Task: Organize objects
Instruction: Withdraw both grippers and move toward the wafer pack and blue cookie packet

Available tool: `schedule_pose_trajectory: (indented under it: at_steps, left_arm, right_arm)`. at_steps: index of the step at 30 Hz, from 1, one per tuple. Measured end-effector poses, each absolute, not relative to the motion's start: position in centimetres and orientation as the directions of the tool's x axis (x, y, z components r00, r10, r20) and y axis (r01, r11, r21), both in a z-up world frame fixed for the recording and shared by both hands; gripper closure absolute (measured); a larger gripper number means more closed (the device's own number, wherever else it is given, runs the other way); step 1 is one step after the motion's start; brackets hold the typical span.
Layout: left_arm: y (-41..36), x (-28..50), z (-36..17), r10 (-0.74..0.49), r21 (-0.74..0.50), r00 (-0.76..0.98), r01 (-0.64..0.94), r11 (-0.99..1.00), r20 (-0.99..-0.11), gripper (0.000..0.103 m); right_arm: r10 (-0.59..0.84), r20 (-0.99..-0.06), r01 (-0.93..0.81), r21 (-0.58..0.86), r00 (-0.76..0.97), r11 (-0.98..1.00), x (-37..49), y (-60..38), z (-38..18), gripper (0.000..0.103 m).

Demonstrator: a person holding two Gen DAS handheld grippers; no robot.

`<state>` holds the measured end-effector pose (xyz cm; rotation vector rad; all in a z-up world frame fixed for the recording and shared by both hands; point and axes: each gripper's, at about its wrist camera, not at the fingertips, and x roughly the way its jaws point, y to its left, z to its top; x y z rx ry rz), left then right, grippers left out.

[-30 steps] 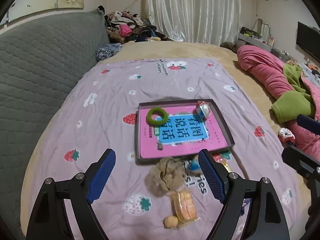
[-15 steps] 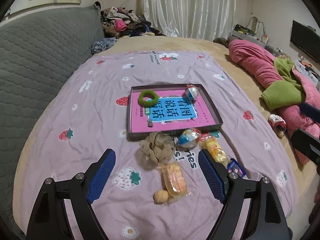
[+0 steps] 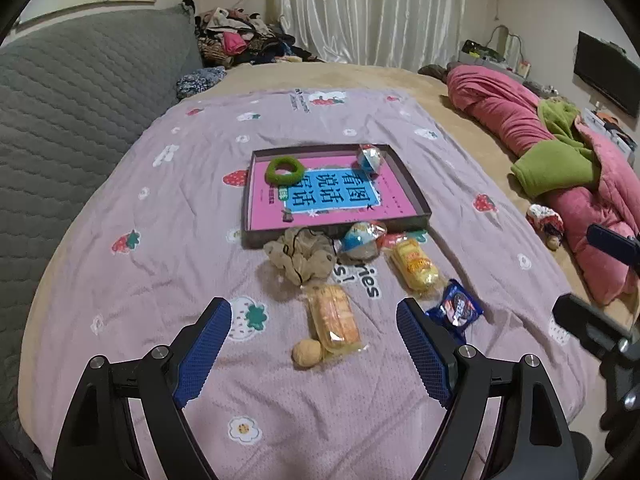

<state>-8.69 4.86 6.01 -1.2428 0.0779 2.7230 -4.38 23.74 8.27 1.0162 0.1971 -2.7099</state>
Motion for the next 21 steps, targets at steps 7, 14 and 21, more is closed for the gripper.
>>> schedule_pose_trajectory:
  at_steps: [7,14,21]
  left_arm:
    - [5.2,-7.9,4.9,0.119,-0.022,-0.637,-0.159,-0.987,-0.762,0.017]
    - [5.6,-7.4,3.5,0.123,-0.028,-0.617,-0.162,-0.986,-0.777,0.017]
    - [5.7,-7.1,2.0,0.122,-0.029,-0.607,-0.161,-0.987,-0.785,0.017]
  right_arm:
    - [-0.166,-0.677,0.268,-0.048,-0.717,-0.962,-2.8,23.7,6.3,0.001]
    - [-0.147,-0.683,0.254,-0.058,-0.716,-0.965,-1.8,24.2,4.9,0.001]
    - [-0.125,-0.696,0.25,-0.08,-0.707,-0.965,-1.3,24.2,3.0,0.001]
